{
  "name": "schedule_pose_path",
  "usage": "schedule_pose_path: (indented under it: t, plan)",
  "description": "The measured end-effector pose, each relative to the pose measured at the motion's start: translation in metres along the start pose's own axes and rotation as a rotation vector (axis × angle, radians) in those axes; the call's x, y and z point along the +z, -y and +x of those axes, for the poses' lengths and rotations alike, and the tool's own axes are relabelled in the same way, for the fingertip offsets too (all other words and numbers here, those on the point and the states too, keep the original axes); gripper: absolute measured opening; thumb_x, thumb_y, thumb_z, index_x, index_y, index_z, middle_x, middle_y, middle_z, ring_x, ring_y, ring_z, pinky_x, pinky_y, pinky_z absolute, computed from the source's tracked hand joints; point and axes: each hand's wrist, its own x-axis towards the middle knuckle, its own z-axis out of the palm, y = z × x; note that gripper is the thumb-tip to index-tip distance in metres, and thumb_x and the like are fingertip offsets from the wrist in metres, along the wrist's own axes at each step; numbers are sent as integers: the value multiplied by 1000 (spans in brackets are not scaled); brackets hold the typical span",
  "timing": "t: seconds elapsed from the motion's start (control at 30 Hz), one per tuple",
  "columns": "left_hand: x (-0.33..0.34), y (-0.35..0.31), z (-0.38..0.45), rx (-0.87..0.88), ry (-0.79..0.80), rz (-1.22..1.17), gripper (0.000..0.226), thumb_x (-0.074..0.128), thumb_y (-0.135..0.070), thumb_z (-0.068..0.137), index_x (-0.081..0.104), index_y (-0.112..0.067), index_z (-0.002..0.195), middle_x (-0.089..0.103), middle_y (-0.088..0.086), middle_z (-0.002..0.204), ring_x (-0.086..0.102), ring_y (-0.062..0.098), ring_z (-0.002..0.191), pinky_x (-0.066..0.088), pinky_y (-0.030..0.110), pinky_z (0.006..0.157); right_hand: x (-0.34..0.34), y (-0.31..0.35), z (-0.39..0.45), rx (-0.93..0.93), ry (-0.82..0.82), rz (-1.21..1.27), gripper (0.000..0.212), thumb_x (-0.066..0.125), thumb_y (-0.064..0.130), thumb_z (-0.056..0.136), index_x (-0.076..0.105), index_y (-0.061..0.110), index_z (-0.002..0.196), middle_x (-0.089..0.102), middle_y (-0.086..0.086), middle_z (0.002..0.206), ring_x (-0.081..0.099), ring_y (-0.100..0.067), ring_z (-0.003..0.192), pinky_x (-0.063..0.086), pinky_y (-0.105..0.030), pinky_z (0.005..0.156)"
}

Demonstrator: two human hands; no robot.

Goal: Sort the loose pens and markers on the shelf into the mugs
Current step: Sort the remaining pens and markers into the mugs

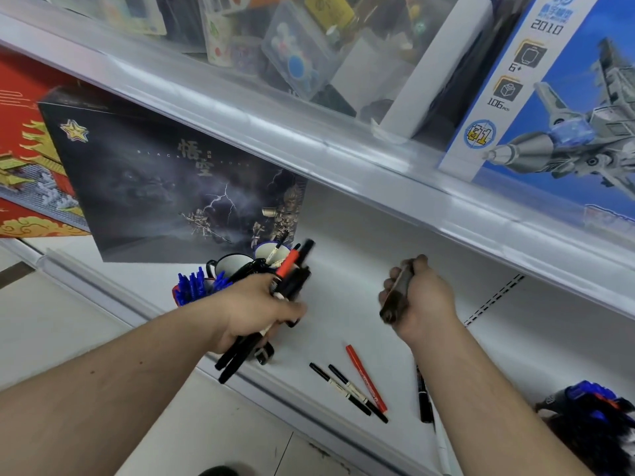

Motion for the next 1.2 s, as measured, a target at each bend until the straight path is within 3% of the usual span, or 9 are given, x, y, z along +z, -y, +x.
schedule_pose_path:
  t: [0.1,0.23,0.47,0.6,0.73,0.83,0.97,1.07,1.2]
  plan:
    - [-5,-5,2,-2,-75,-303,18,70,-16,90,53,-15,82,41,-3,53,33,10,40,32,20,38,8,-20,-17,124,314,-302,21,45,36,104,58,23,113,58,-6,59,46,-16,43,41,-23,43]
    - [-2,-14,-4,2,73,-416,31,63,-28,92,51,-14,68,45,-2,52,33,9,39,28,16,37,24,-25,-38,162,767,-738,23,54,35,99,52,16,111,57,-13,64,41,-18,41,36,-23,41]
    - [-11,-5,-7,-19,173,-247,10,64,-15,92,64,-10,82,60,8,68,39,11,43,32,19,40,28,-12,-34,145,1008,-1071,14,55,22,100,57,21,114,62,-10,75,51,-15,50,42,-26,48]
    - [-20,-4,-4,11,-2,-288,7,62,-1,90,63,-7,87,67,15,77,38,13,40,32,18,40,6,8,-18,139,864,-972,45,69,30,79,59,20,122,68,-13,89,61,-20,61,52,-29,55]
    - [-36,7,-1,24,-150,-294,5,65,-6,89,62,-10,90,70,12,80,41,12,43,35,22,43,3,-19,-18,-7,510,-496,5,64,2,89,65,3,94,65,-14,83,60,-20,57,54,-27,53]
    - [-55,16,0,5,-267,-265,7,66,-6,88,64,-13,90,68,10,80,42,13,43,35,23,46,17,-49,-7,-215,304,-413,8,63,-1,92,68,5,90,67,-12,81,60,-18,60,56,-30,63]
    - [-81,25,-4,-1,-397,-384,14,62,2,87,64,-12,90,59,12,80,42,11,43,34,19,40,41,-60,33,-680,188,-741,19,58,8,95,71,22,98,69,3,92,64,-17,86,49,-31,81]
    - [-80,28,-2,-4,-339,-445,17,59,4,88,63,-13,91,55,12,78,41,13,44,34,19,39,64,-79,60,-889,282,-1093,26,51,6,97,68,8,117,67,-7,110,59,-24,107,36,-18,85]
    - [-79,28,1,11,-262,-478,18,58,4,88,63,-13,93,51,9,71,40,15,45,35,21,38,94,-110,83,-1038,472,-1395,28,51,0,92,67,5,114,66,-14,109,55,-33,105,41,-33,85]
